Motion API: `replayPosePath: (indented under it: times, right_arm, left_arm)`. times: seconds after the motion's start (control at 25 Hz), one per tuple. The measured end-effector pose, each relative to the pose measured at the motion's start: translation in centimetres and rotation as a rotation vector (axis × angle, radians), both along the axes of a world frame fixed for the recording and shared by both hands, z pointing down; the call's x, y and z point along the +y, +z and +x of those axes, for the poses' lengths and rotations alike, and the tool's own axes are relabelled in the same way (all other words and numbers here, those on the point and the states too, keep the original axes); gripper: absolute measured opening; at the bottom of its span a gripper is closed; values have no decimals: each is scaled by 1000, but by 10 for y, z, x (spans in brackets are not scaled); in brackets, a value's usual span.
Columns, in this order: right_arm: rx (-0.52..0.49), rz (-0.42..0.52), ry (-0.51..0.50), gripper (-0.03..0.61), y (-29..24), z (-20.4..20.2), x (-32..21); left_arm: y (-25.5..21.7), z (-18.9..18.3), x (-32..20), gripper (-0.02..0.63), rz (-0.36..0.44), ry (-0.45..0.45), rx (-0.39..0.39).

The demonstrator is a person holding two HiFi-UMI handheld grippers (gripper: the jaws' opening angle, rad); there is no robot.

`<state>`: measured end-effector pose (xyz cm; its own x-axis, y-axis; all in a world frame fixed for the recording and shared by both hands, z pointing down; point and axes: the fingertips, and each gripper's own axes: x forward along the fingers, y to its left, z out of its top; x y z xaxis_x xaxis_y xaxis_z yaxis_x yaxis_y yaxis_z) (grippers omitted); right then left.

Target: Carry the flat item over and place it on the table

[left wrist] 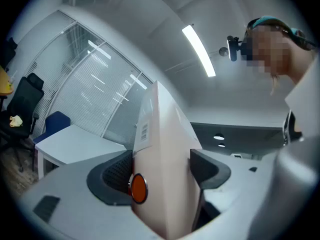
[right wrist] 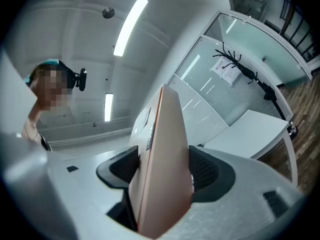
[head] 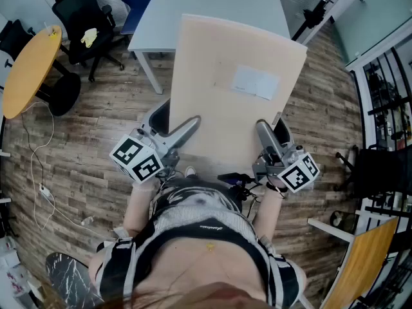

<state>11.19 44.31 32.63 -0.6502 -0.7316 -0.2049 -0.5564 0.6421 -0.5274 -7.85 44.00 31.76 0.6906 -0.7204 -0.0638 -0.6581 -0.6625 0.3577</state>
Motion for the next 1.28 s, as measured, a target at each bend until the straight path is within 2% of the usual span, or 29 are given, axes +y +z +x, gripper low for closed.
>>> replayPosePath:
  times: [0.4,1.28]
  right_arm:
    - [40,0,15,314,-1,-9,-5]
    - [35,-8,-1,313,4,-32,1]
  left_arm:
    - [2,-6,-6,357,-2,13,20]
    - [10,-31,1,357,-16,25,40]
